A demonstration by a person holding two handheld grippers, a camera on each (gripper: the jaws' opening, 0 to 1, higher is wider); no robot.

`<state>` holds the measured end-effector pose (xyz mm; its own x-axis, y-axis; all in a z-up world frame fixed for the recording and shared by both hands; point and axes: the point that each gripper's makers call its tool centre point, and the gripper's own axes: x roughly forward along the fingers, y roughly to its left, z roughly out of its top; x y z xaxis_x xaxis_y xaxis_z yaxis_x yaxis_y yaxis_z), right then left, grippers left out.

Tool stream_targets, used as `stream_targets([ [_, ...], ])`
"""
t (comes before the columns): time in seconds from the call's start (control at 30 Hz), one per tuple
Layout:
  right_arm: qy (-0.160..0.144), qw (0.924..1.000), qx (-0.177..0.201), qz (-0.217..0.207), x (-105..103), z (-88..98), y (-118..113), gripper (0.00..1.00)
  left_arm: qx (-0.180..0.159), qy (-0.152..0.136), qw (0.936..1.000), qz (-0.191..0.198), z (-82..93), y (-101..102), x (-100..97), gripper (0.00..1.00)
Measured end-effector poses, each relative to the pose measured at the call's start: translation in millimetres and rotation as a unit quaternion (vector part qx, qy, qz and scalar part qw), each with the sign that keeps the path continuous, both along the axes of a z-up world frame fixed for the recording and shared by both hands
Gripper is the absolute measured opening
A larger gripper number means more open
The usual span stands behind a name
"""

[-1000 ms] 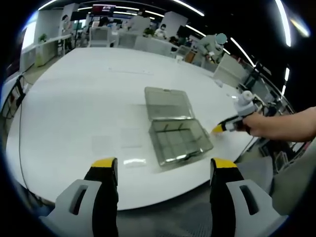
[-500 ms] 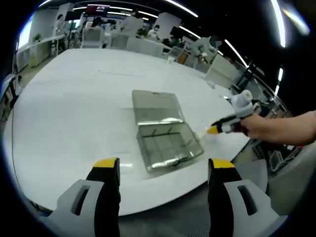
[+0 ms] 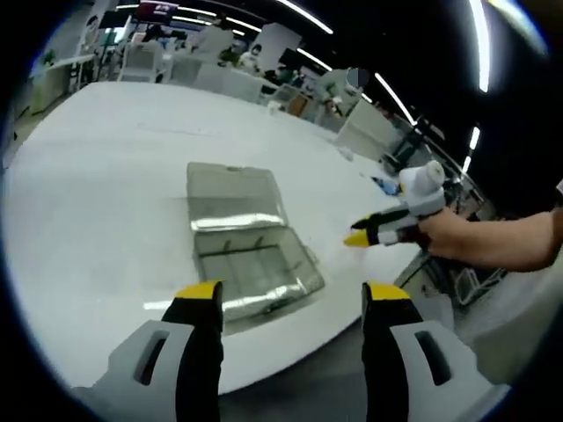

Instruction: Insert the divider into the dual guide fixture by aligning both edges with the guide slots and pushing it downward to the bottom, including one-sided entry, uneven engagement, binding, and posture correction.

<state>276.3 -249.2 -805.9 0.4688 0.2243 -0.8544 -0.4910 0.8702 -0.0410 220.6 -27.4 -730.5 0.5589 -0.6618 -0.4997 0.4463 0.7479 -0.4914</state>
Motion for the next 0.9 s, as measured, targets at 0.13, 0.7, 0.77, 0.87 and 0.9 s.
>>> stream_targets([
  [0.13,-0.004,1.0000,0.003,0.008,-5.8,6.4,3.6,0.27,-0.012,-0.002,0.9999,-0.010,1.5,-14.8,3.1,0.60],
  [0.7,-0.032,0.9979,0.024,0.050,-27.0,43.6,37.5,0.27,-0.100,0.003,0.9939,-0.047,11.5,-78.4,15.9,0.48],
  [0.77,-0.038,0.9973,0.029,0.055,-28.7,49.8,42.6,0.27,-0.116,0.004,0.9920,-0.049,13.6,-83.7,16.2,0.46],
  [0.87,-0.041,0.9968,0.033,0.060,-30.5,55.0,47.4,0.27,-0.135,0.008,0.9898,-0.046,14.8,-88.6,18.2,0.43],
  [0.9,-0.043,0.9964,0.036,0.063,-31.3,57.6,50.3,0.27,-0.139,0.010,0.9892,-0.044,14.4,-89.5,19.1,0.41],
])
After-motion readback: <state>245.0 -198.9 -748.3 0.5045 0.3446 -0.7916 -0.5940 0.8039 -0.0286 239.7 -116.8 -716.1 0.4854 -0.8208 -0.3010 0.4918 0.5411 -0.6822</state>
